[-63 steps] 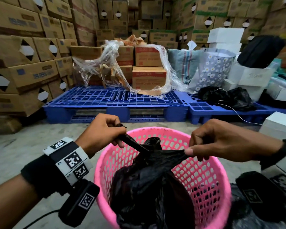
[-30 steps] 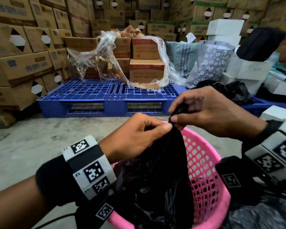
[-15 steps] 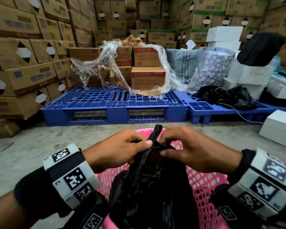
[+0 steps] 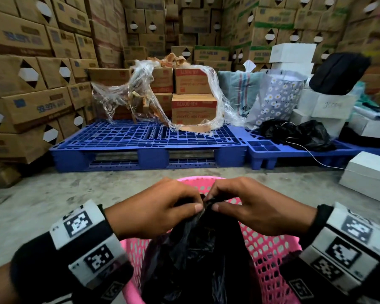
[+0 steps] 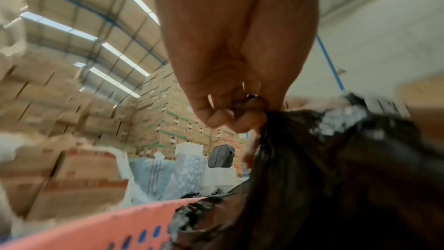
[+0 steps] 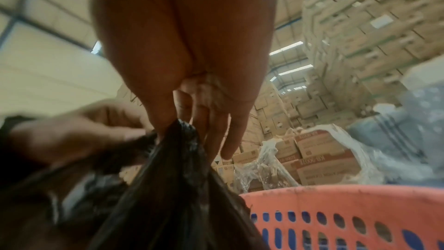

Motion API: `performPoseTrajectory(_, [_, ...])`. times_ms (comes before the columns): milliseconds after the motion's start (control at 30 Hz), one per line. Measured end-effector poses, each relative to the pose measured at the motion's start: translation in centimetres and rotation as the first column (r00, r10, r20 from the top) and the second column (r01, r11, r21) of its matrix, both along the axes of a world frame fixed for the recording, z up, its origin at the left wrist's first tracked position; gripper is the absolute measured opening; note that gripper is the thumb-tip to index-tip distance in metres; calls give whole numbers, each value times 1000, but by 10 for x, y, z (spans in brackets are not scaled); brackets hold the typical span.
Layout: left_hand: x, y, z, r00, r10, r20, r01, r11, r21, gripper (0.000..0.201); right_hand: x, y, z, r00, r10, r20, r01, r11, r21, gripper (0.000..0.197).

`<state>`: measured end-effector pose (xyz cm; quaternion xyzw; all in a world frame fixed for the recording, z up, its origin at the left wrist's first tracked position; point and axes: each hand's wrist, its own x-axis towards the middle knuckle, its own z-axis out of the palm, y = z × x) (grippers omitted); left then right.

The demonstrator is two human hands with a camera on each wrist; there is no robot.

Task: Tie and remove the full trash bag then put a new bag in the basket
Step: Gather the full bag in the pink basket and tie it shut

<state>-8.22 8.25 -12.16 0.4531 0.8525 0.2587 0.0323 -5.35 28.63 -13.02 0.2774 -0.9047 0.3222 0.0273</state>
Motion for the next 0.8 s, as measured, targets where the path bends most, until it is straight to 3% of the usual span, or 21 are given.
performPoseTrajectory(67, [-1,0,1,955,5,297,-37,994,102,25,0,0,-2,995,-21,-93,27,998,65,8])
performPoseTrajectory(133, [-1,0,0,885,-8,466,-93,977,193,26,2,1,1,985,-77,-152,88,994,65,6])
performPoseTrajectory(200, [-2,0,-2,859,-15,512,-119,966,229,26,7,2,6,981,-113,-158,114,993,-7,11])
performPoseTrajectory(333, [-1,1,-4,815,-38,578,-161,944,288,27,18,-6,11,999,-53,9,54,993,-101,28])
performPoseTrajectory(433, [-2,3,-5,816,-49,576,-163,937,310,22,22,-11,5,999,-46,12,47,997,-60,13])
performPoseTrajectory(533, [-2,-1,-4,900,-46,433,-117,932,343,23,23,-3,10,997,-76,-16,75,996,-57,7])
performPoseTrajectory(633, [-3,-15,-4,997,-57,51,42,965,257,16,24,18,14,992,-19,-126,31,995,95,10])
performPoseTrajectory(700, [-6,-29,-8,972,-148,-184,160,986,53,21,29,38,9,980,46,-193,-1,974,226,18])
performPoseTrajectory(800, [-9,-51,-17,925,-263,-273,210,955,-210,24,43,65,-4,990,78,-115,-40,953,301,39])
